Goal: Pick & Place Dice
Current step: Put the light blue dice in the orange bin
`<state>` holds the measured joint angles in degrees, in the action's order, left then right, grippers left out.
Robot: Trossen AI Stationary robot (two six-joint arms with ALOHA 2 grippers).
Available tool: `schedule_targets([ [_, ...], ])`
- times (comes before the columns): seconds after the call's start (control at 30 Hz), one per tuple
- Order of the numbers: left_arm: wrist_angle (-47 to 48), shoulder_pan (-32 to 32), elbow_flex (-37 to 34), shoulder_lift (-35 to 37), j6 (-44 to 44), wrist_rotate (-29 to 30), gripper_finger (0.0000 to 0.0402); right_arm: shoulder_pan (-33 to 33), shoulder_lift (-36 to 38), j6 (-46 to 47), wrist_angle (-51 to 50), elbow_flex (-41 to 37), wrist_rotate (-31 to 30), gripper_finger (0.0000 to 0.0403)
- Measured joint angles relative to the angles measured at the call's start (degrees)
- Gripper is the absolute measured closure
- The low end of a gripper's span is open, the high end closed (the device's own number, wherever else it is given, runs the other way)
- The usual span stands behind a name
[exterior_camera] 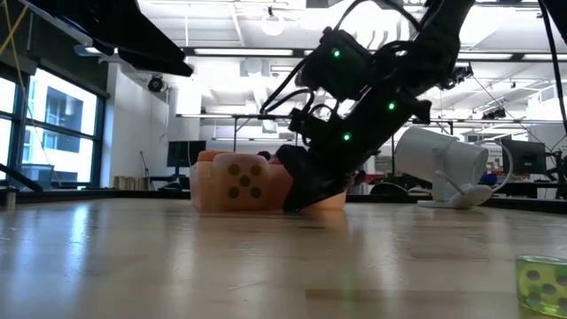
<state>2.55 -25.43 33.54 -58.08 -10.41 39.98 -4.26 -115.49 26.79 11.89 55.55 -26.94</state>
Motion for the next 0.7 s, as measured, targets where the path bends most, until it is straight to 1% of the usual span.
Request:
schedule_targets([
  [0.2,0.02,0.0,0.03,0.0,-0.15,-3.19,0.0008,-2.16,3.74,-0.1,-3.4,-0.33,2.54,0.0348],
  [0.3,0.02,0.0,0.04,0.0,-0.13,-3.51,0.0008,-3.15,6.83,-1.76,-3.68,-0.24,2.02,0.0348],
  [0.4,0.02,0.15,0.07,0.02,-0.13,-3.51,0.0008,-3.42,9.64,-4.16,-4.67,-0.04,-2.49,0.0348],
  [0.47,0.02,0.17,0.07,0.01,-0.13,-3.51,0.0008,-3.35,12.23,-4.99,-8.88,-0.26,-7.1,0.0348],
  [0.57,0.02,0.17,0.07,0.0,-0.13,-3.55,0.0008,-1.99,16.34,-6.09,-12.17,0.01,-13.24,0.0348],
  [0.63,-0.02,0.19,0.09,0.0,-0.13,-3.56,0.0008,-0.03,19.0,-6.32,-13.28,-0.08,-15.45,0.0348],
  [0.7,-0.01,0.44,0.09,-0.01,0.13,-3.65,0.0008,2.8,21.24,-6.97,-12.89,0.04,-14.33,0.0348],
])
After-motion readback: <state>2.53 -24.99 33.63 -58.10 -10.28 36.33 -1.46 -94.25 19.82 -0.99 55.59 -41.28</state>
